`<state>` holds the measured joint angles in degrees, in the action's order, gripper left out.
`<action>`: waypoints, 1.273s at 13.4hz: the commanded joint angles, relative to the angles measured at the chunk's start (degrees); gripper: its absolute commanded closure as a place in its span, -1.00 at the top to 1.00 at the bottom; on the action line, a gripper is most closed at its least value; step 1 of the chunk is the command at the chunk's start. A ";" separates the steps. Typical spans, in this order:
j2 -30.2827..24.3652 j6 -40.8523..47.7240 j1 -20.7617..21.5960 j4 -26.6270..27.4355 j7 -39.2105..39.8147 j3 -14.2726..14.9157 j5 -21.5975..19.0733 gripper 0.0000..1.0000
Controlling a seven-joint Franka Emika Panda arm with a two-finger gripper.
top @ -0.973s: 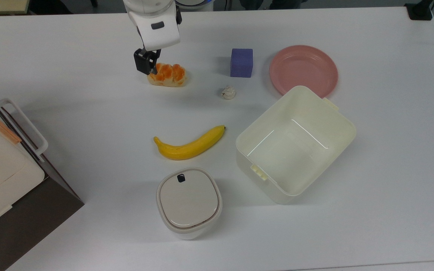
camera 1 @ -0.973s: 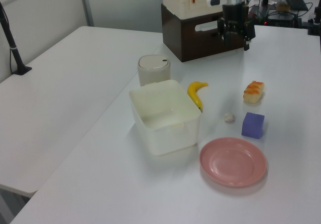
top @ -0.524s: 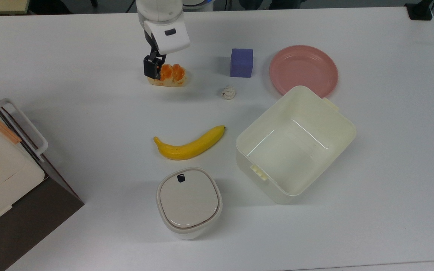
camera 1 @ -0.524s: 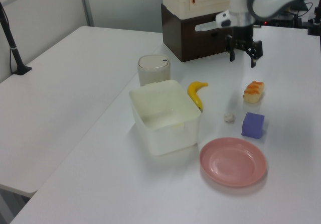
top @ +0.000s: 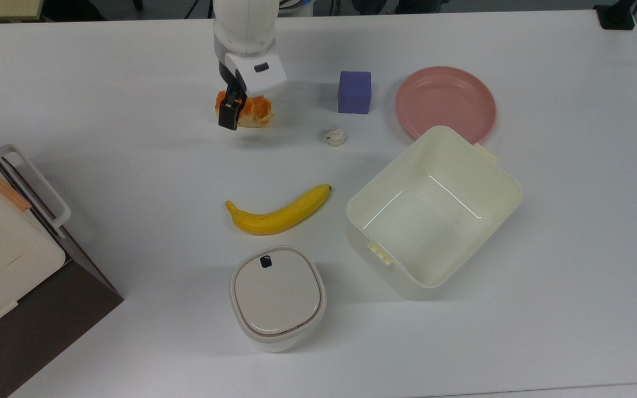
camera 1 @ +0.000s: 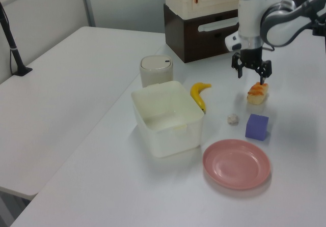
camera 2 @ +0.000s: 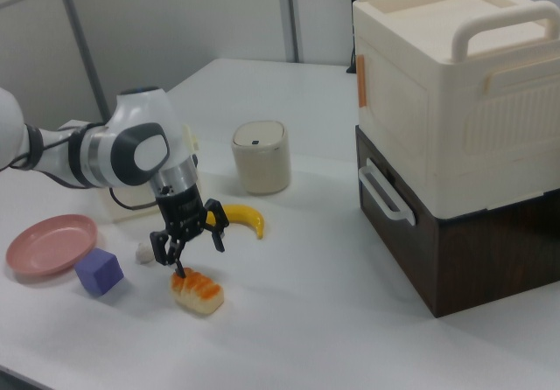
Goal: Put the bread on a plate
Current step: 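Close the gripper on the bread roll and lift it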
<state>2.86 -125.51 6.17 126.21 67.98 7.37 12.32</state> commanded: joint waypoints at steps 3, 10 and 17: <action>0.22 -3.59 0.24 4.30 1.02 0.28 4.28 0.96; -0.31 -4.21 0.94 7.03 0.41 0.28 6.05 0.57; -5.13 -2.29 4.72 5.81 -5.56 0.19 5.61 -0.08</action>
<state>2.43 -128.06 8.56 130.76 66.04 7.25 17.31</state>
